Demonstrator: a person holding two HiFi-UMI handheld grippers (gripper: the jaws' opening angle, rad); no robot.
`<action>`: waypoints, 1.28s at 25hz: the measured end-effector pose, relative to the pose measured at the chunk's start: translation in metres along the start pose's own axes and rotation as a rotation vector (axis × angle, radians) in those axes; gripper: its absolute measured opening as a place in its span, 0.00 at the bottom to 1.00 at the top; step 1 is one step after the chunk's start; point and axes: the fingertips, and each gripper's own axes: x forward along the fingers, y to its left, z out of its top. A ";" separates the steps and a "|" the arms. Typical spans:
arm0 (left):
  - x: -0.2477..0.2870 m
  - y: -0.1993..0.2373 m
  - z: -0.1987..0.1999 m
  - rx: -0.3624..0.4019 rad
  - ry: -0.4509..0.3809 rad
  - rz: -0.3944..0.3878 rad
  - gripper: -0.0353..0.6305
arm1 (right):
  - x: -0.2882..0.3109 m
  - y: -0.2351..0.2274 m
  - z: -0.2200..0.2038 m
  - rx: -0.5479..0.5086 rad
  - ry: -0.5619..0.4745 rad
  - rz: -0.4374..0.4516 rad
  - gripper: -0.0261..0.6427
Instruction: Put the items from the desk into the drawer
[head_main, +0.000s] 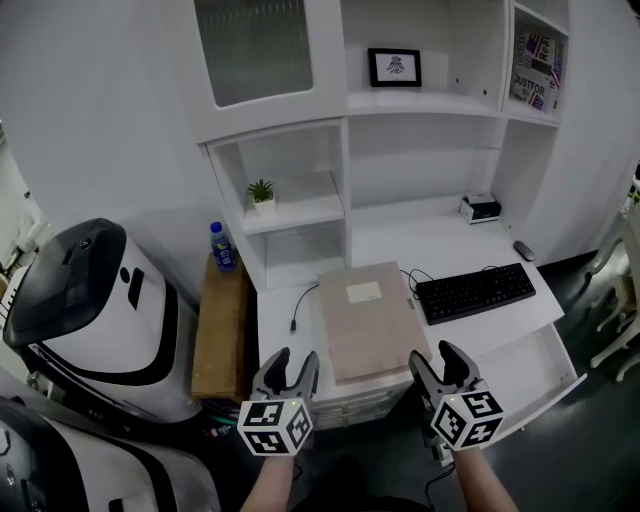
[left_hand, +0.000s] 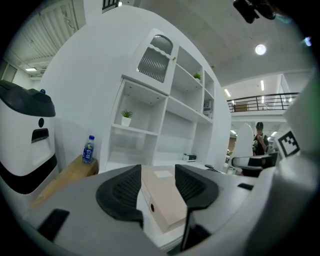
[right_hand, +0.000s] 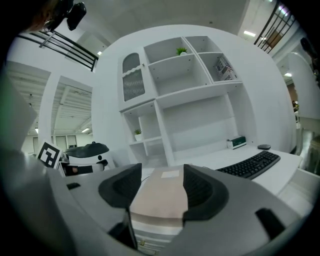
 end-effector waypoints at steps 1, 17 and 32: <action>0.006 0.004 0.002 -0.006 -0.002 -0.002 0.34 | 0.005 -0.001 0.001 -0.004 -0.001 -0.007 0.41; 0.059 0.026 0.008 -0.010 0.027 0.002 0.34 | 0.056 -0.025 -0.004 -0.032 0.036 -0.041 0.41; 0.144 0.048 -0.032 -0.038 0.174 0.037 0.34 | 0.085 -0.057 -0.023 0.014 0.114 -0.047 0.41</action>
